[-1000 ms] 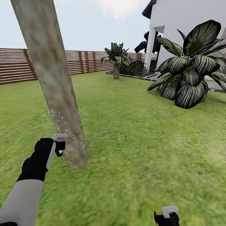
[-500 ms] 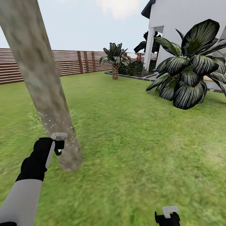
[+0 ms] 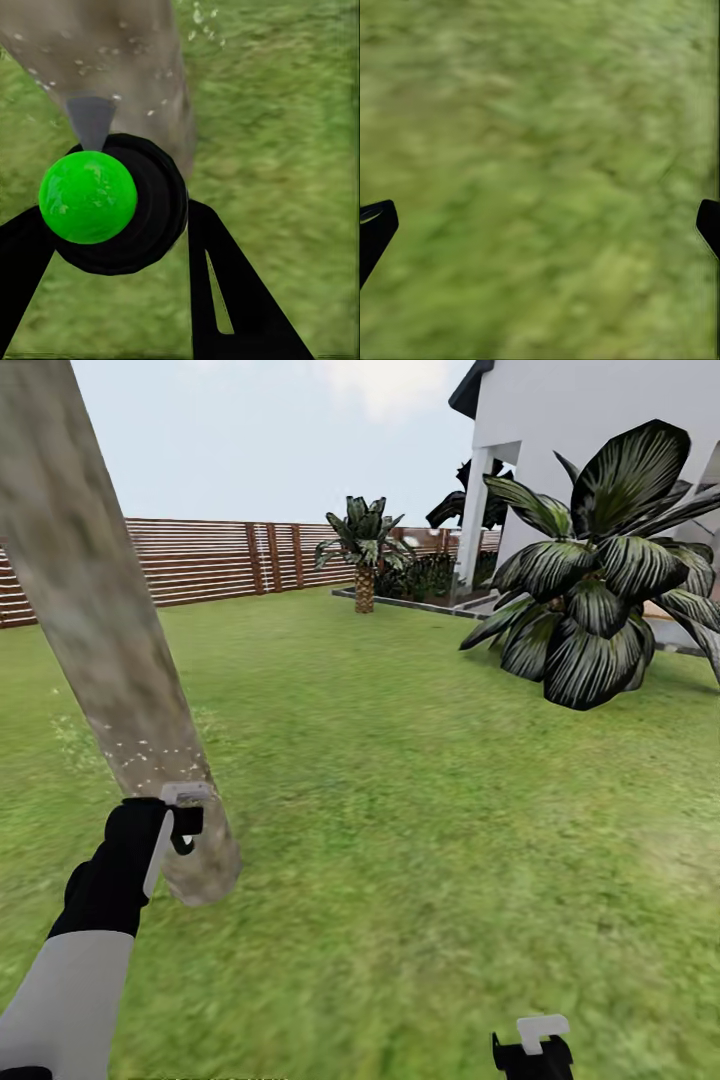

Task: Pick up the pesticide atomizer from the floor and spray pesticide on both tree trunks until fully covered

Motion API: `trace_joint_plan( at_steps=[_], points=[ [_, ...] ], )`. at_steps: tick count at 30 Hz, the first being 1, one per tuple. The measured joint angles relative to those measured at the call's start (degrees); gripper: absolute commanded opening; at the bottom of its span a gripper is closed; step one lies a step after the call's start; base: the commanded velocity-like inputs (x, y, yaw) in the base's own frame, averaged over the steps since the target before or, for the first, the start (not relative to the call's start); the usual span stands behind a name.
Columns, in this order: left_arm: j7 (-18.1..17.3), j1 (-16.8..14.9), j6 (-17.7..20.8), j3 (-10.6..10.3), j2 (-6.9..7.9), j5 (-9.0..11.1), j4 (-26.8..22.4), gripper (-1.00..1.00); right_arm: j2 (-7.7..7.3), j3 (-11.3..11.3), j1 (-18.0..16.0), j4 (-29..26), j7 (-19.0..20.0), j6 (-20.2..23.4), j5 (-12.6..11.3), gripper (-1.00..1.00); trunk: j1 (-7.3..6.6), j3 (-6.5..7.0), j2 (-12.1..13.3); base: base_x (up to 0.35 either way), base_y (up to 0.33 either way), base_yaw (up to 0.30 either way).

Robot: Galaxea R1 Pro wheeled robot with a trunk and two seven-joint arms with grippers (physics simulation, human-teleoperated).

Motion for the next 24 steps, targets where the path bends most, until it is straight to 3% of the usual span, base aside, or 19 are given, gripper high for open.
trace_joint_plan(
  at_steps=[7,16,21,24],
  points=[
    [0.1,0.4,-0.1,0.2,-0.01,0.1,0.2,-1.0,0.03,0.0,0.0,0.0,0.0,0.0,0.0,1.0,-0.02,0.0,0.0,0.062,-0.265,0.253],
    [0.1,0.7,-0.2,0.3,0.19,-0.1,0.9,-1.0,0.02,0.0,0.0,0.0,0.0,0.0,0.0,1.0,0.0,0.0,0.0,0.073,-0.247,0.015],
    [-0.1,5.8,-1.0,3.7,0.42,-0.2,0.9,-1.0,0.02,0.0,0.0,0.0,0.0,0.0,0.0,1.0,0.04,-0.01,0.0,-0.301,-0.073,0.0],
    [-0.4,11.5,-3.9,5.2,0.7,0.3,1.0,-1.0,0.02,-0.1,0.0,0.0,0.0,0.1,0.0,1.0,0.04,-0.02,0.0,-0.333,-0.003,0.0]
  ],
)
